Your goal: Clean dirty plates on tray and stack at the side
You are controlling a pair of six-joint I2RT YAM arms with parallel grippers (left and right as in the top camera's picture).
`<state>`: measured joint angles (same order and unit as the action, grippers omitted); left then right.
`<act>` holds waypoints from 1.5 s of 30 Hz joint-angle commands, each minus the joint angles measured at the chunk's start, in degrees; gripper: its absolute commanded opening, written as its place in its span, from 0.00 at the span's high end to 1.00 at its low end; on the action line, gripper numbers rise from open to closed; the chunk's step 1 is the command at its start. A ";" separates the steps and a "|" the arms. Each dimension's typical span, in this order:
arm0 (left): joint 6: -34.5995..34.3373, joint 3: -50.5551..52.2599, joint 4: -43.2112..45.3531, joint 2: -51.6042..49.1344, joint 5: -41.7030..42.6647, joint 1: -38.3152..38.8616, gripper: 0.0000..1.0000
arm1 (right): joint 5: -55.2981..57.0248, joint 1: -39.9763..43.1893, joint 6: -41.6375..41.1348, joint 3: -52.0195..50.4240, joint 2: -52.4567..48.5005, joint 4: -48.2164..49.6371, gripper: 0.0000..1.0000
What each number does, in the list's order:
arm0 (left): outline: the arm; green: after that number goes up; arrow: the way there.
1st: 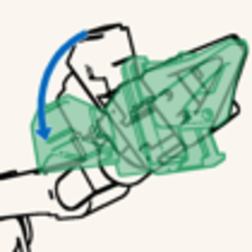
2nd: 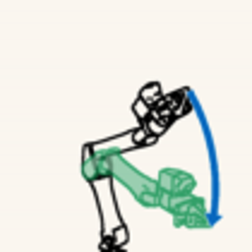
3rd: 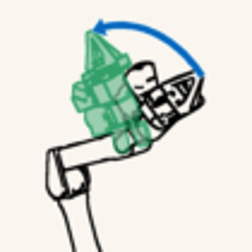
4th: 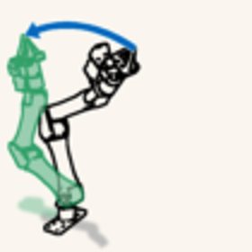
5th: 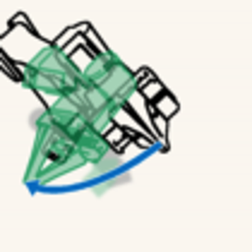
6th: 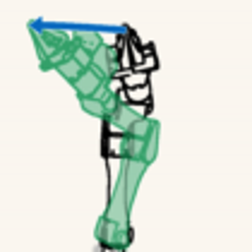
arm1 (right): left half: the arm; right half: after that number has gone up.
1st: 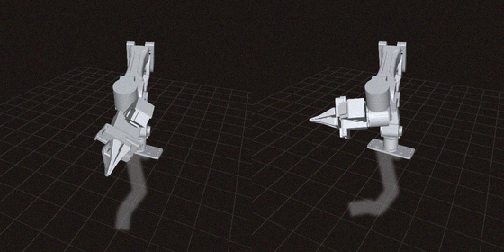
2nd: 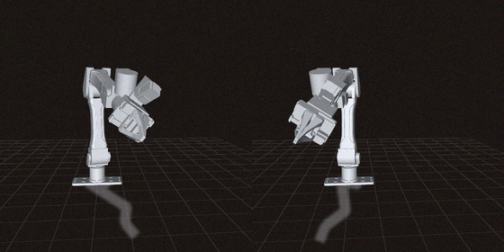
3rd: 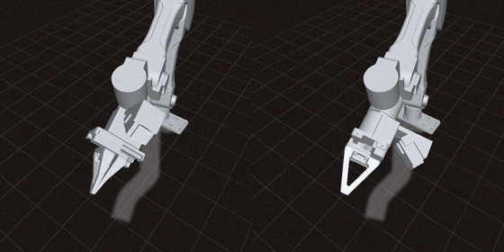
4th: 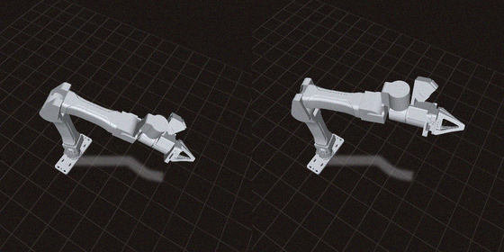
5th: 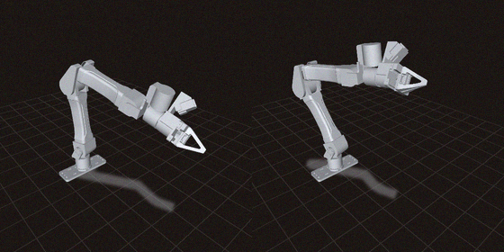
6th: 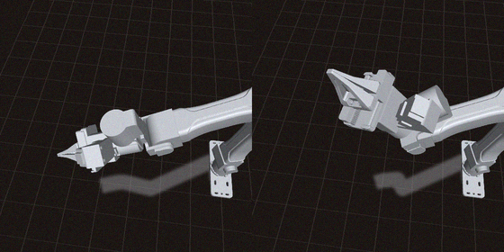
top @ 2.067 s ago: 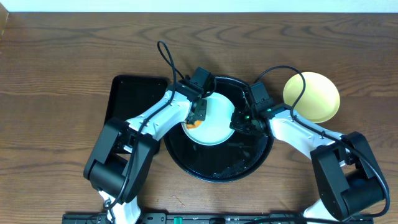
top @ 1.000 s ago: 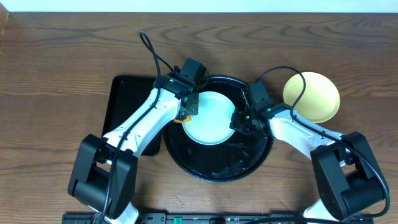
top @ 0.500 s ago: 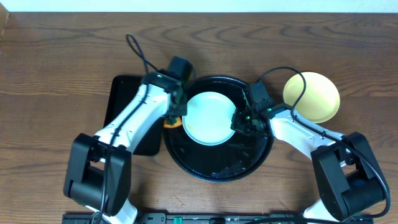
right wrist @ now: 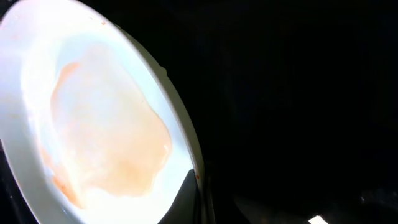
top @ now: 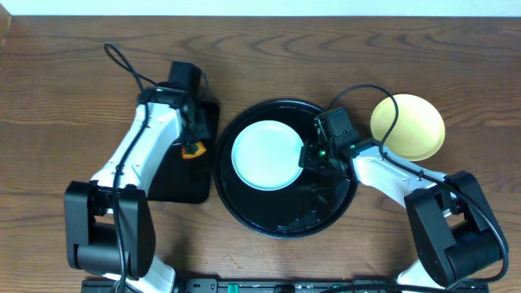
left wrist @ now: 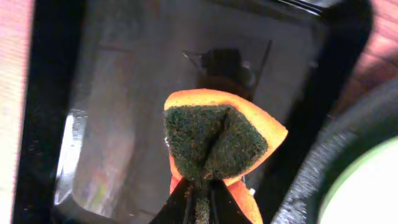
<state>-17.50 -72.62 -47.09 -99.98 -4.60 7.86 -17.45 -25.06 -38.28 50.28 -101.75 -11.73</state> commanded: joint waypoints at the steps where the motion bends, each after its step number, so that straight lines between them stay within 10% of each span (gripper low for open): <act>1: 1.18 0.04 0.00 0.98 -0.09 -1.66 0.92 | -1.75 0.79 2.14 -0.35 1.81 0.59 0.99; 23: 1.16 4.15 0.90 0.96 -0.09 -2.05 0.92 | 0.37 1.51 9.09 -0.15 8.41 -1.38 0.99; 45: 1.16 4.17 1.09 0.96 -0.09 -2.05 0.92 | 6.54 -6.12 -4.55 -0.28 4.90 -8.96 0.68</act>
<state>-16.67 -68.90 -46.02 -99.96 -4.60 6.00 -14.31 -29.82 -38.83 50.06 -94.74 -21.08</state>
